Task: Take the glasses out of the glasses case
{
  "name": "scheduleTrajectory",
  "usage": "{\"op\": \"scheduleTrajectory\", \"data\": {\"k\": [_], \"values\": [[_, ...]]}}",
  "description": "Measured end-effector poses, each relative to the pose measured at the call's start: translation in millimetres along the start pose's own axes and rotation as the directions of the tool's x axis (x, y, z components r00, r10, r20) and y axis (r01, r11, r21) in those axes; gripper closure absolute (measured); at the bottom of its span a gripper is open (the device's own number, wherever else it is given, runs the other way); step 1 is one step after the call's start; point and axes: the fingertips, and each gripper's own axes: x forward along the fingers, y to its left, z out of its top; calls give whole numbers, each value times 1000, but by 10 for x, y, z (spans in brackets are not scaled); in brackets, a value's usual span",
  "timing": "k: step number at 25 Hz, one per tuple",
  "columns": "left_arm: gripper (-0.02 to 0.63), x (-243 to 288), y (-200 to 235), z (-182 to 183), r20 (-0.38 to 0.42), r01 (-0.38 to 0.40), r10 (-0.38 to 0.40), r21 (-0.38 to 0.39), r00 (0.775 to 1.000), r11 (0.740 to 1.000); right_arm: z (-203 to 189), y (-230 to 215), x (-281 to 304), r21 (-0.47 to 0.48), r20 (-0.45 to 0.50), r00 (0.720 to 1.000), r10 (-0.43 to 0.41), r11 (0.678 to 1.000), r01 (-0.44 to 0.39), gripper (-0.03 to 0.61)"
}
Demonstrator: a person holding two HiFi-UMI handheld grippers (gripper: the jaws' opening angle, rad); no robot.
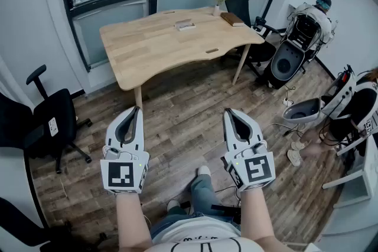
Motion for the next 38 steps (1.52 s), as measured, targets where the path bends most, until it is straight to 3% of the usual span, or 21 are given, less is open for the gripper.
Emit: {"op": "scheduleTrajectory", "data": {"k": [5, 11, 17, 27, 38], "values": [[597, 299, -17, -48, 2, -8, 8, -18, 1000, 1000, -64, -235, 157, -14, -5, 1000, -1, 1000, 1, 568], [597, 816, -180, -290, -31, 21, -20, 23, 999, 1000, -400, -704, 510, 28, -4, 999, -47, 998, 47, 568], [597, 1739, -195, -417, -46, 25, -24, 34, 999, 999, -542, -1194, 1229, 20, 32, 999, -6, 1000, 5, 568], [597, 3418, -364, -461, -12, 35, -35, 14, 999, 999, -683, -2436, 2298, 41, 73, 997, -1, 999, -2, 568], [597, 4504, -426, -726, -42, 71, -70, 31, 997, 997, -1085, -3141, 2981, 110, 38, 999, -19, 994, 14, 567]]}}
